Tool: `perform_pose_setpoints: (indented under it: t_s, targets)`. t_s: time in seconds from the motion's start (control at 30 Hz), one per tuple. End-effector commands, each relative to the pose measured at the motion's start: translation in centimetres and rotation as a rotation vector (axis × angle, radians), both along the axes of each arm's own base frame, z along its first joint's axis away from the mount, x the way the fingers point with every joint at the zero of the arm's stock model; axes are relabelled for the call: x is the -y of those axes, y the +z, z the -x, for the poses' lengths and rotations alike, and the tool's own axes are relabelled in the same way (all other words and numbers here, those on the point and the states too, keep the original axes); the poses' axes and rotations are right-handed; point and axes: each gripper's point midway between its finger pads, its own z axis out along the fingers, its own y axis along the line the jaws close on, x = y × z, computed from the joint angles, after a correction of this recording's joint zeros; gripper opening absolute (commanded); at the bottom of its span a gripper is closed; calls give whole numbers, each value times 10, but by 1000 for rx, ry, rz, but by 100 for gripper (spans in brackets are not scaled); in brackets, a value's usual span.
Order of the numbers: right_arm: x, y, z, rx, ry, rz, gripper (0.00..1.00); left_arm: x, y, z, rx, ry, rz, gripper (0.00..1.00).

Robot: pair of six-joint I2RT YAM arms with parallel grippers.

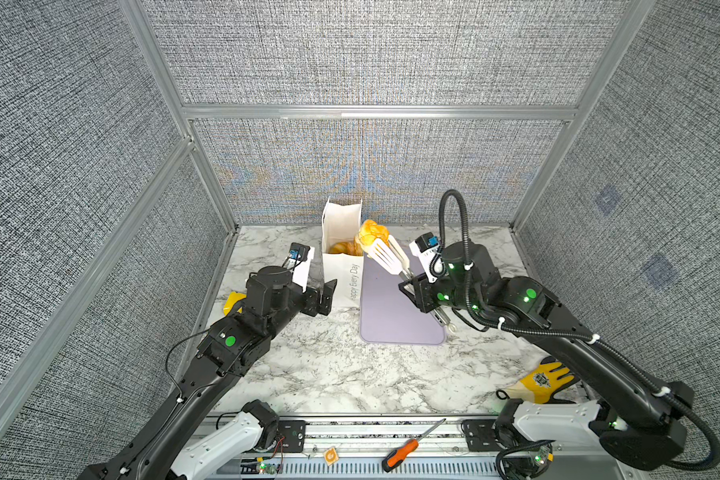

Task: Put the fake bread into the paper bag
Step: 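Carry the yellow puff bun over the bag opening with the right gripper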

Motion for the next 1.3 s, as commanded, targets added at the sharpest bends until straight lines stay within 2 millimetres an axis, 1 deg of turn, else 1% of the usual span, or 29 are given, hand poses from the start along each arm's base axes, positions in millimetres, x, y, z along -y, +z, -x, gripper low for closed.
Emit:
perform_pose_setpoints:
  t_s: [0.0, 0.17, 0.27, 0.47, 0.6, 0.8, 0.97, 1.17, 1.27]
  targets:
    - [-20, 19, -3, 55, 38, -45, 36, -4, -6, -1, -19, -5, 7, 99]
    - [-49, 23, -5, 68, 94, -52, 36, -17, -11, -2, -30, 27, 21, 99]
    - [-62, 20, -10, 68, 108, -56, 36, -20, -15, -1, -38, 33, 25, 100]
    - [-76, 17, -27, 77, 89, -29, 36, -23, -19, 0, -45, 40, 31, 99]
    - [-76, 9, -43, 56, 61, 4, 36, -24, -19, 0, -44, 43, 30, 99]
    - [-69, -7, -66, 26, 15, 62, 36, -27, -18, 2, -40, 49, 27, 100]
    - [-63, -15, -76, 16, -4, 96, 36, -29, -18, 2, -38, 55, 23, 99]
    - [-58, -28, -83, -3, -32, 151, 36, -28, -24, -1, -52, 56, 14, 99]
    - [-56, -31, -87, -5, -45, 169, 36, -27, -25, -2, -53, 54, 15, 99]
